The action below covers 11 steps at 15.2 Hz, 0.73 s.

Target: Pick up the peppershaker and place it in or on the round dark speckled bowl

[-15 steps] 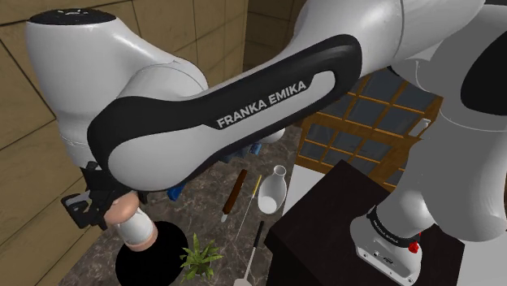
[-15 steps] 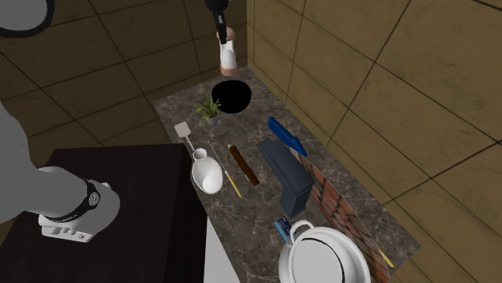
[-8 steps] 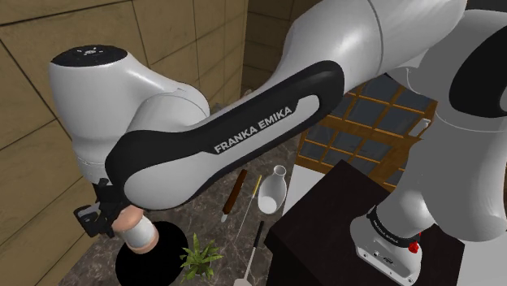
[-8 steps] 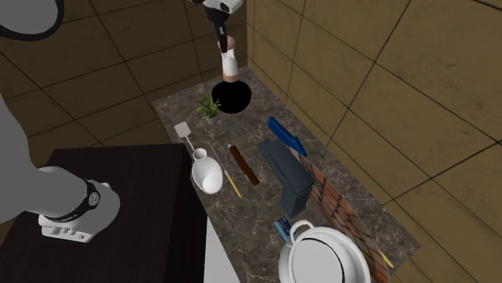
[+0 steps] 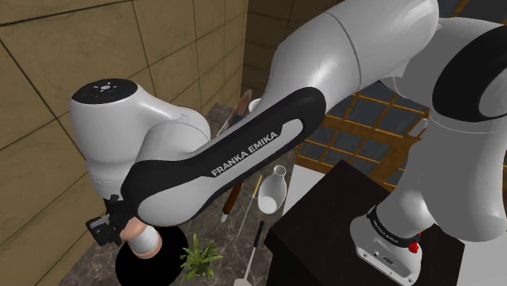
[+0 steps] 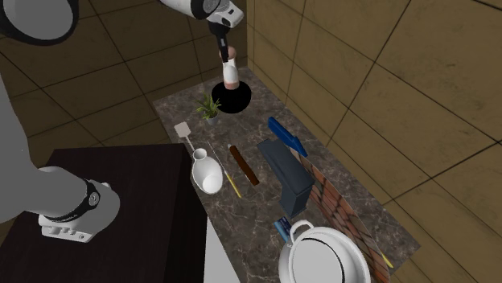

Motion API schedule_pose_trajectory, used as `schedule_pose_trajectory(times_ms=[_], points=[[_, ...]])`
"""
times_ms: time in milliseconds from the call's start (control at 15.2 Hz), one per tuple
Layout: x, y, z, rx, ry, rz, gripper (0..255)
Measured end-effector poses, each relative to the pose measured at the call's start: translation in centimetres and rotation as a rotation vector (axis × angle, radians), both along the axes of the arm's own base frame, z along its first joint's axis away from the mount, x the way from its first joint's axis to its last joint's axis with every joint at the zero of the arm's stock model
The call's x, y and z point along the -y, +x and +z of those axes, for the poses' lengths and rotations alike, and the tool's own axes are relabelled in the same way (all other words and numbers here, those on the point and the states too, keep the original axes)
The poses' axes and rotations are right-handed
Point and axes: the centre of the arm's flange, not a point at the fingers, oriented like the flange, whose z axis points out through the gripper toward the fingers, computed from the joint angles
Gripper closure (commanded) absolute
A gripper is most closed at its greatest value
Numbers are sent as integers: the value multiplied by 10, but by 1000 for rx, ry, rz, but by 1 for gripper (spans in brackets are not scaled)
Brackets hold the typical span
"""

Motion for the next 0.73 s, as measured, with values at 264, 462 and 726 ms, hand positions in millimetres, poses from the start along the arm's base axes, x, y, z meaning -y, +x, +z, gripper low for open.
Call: schedule_pose_trajectory(times_ms=[264, 462, 726], points=[[0, 0, -22, 0, 0, 0, 255], [0, 0, -36, 0, 0, 0, 255], [0, 0, -51, 0, 0, 0, 255]])
